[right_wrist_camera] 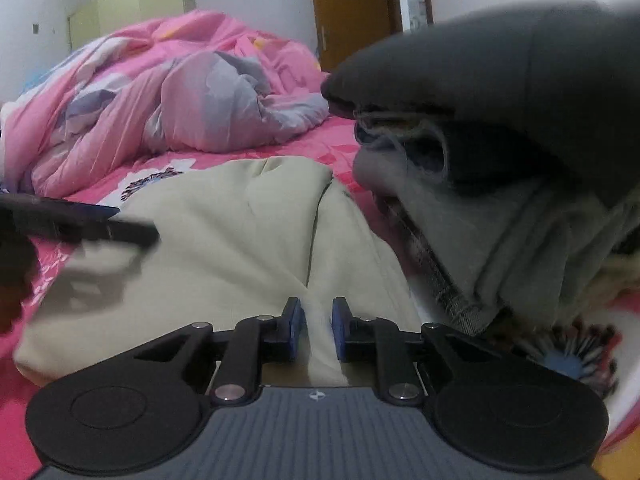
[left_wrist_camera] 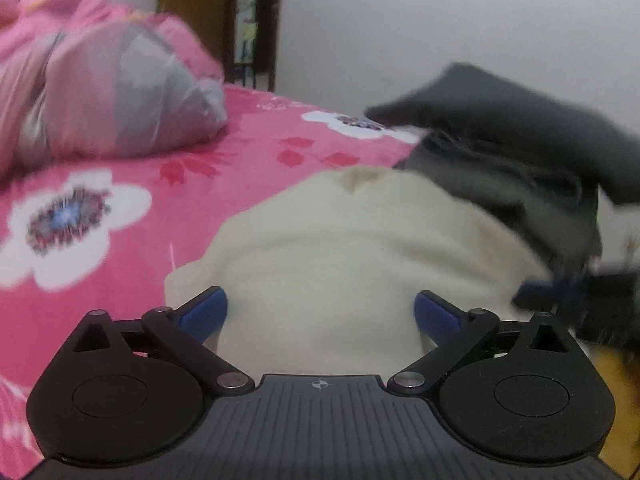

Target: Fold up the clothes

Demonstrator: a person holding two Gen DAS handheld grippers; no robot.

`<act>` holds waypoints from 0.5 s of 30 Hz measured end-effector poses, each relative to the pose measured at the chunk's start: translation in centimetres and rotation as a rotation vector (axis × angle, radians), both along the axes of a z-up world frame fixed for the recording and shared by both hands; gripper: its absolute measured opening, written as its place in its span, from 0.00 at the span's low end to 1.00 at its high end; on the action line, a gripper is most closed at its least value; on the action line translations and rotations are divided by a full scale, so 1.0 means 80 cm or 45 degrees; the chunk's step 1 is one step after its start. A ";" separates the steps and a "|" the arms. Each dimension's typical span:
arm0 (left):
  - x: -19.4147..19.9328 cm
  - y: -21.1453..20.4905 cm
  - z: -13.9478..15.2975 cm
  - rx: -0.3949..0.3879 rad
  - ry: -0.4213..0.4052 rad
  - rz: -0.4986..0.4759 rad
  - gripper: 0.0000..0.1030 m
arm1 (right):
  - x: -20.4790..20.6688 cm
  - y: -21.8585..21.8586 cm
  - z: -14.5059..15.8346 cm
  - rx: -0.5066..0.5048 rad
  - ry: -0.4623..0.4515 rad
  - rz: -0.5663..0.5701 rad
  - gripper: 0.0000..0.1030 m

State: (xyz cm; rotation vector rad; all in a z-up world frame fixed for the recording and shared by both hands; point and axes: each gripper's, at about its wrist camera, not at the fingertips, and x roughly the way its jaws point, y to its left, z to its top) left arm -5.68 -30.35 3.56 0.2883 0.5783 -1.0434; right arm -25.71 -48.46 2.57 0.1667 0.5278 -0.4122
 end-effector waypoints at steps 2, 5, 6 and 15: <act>0.002 0.002 0.013 -0.019 0.002 -0.028 0.96 | 0.002 0.017 0.024 -0.131 -0.027 0.014 0.12; 0.015 -0.016 0.034 -0.057 0.015 -0.047 0.96 | 0.018 0.021 0.044 -0.194 -0.077 0.063 0.12; 0.021 -0.029 0.035 -0.038 0.018 -0.051 0.96 | 0.032 0.017 0.047 -0.208 -0.083 0.067 0.12; 0.083 -0.079 -0.015 0.073 0.243 0.018 0.96 | 0.149 -0.045 -0.018 -0.071 0.084 0.129 0.11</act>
